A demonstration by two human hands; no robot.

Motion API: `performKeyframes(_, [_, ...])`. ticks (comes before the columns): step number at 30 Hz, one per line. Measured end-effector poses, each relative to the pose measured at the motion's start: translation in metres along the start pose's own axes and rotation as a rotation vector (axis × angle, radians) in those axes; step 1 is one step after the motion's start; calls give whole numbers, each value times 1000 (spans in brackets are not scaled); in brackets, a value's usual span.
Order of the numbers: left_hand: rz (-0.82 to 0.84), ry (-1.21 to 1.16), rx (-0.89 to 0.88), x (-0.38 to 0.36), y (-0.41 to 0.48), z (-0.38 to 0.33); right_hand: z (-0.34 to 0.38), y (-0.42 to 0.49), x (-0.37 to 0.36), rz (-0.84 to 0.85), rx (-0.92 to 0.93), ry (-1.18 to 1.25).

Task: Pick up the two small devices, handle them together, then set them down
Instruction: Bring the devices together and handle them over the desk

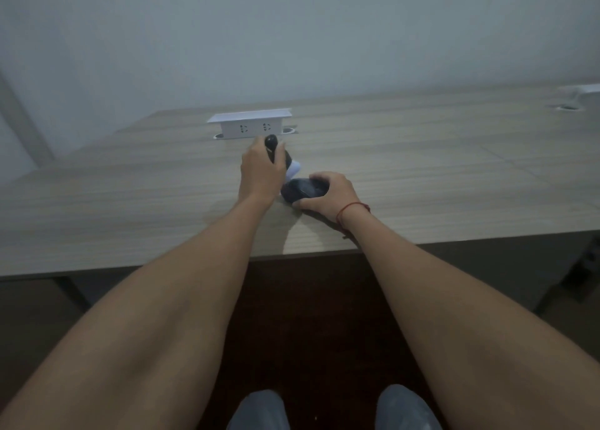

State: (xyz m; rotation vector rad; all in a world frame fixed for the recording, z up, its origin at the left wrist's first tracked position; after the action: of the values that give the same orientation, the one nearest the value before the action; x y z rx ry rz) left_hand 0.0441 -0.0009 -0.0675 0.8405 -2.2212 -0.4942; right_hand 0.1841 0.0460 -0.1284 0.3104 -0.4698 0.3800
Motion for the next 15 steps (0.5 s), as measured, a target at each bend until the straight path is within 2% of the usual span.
performKeyframes(3, [70, 68, -83, -13, -3, -8, -1, 0, 1, -7, -1, 11])
performKeyframes(7, [67, 182, 61, -9, -4, 11, 1, -1, 0, -4, -8, -4])
performKeyframes(9, [120, 262, 55, -6, -3, 19, 0, -1, 0, -3, -13, -9])
performKeyframes(12, [108, 156, 55, -2, -11, 25, 1, -1, 1, -22, -18, -26])
performKeyframes(15, [9, 15, 155, 4, -20, 32, 0, 0, 2, -54, -43, 32])
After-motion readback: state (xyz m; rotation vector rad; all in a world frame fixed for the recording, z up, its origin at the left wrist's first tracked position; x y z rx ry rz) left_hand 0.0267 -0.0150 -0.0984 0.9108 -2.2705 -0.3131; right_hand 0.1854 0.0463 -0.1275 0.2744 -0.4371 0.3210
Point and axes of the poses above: each hand's wrist, its own y-axis towards the middle knuckle, its own x-axis out of the back of the hand, z = x × y, the point moved 5 cm from there along y, towards the middle knuckle, and after that the axes turned 5 degrees about z, right-handed, at the moved point
